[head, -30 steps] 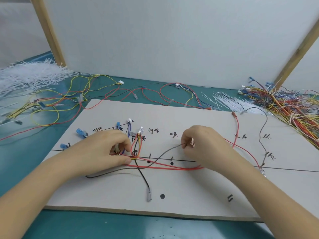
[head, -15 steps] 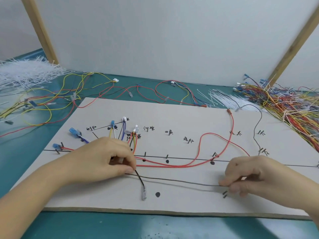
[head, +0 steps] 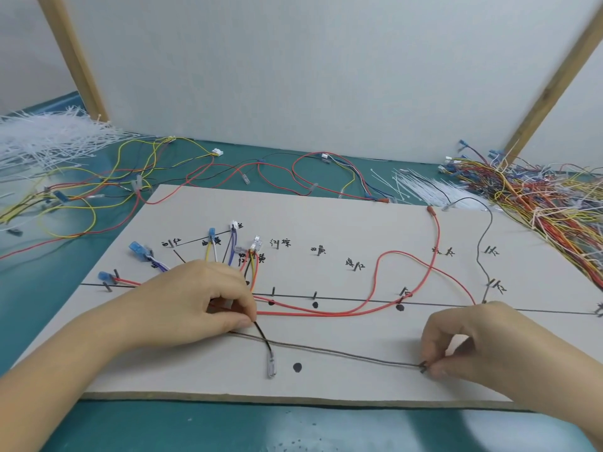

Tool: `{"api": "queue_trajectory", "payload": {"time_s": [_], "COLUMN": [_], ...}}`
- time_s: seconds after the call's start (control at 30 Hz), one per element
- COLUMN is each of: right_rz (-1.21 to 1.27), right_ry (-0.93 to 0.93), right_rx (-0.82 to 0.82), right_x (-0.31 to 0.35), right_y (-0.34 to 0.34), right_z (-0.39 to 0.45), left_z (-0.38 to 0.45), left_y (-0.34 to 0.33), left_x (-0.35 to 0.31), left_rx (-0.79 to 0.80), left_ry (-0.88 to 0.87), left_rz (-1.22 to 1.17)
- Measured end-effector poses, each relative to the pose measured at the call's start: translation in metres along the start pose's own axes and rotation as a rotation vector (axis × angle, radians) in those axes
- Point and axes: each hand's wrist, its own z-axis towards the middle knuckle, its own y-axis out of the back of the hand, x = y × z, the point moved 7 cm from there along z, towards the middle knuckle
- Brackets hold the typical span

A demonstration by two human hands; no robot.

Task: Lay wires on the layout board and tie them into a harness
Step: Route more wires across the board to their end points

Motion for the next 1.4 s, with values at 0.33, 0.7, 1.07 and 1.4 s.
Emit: {"api": "queue_trajectory", "payload": {"time_s": [0.33, 0.7, 1.07, 1.4], "right_rz": [0.06, -0.033, -0.004, 0.417], "right_ry": [0.049, 0.094, 0.204, 0.281], "right_rx": [0.085, 0.122, 0.061, -0.253], "right_x": [-0.002, 0.005, 0.026, 0.044], "right_y": [-0.002, -0.007, 0.006, -0.004], "right_z": [0.002, 0.002, 0.023, 0.096], "left_z": [0.0, -0.003, 0.002, 0.034], "left_y": [0.001, 0.021, 0.015, 0.132], "left_x": [0.001, 0.001, 0.009, 0.095], "left_rx": [-0.012, -0.153, -0.155, -0.676], "left_ry": [0.006, 0.004, 0.03, 0.392], "left_rz": [0.006, -0.055, -0.095, -0.049]}}
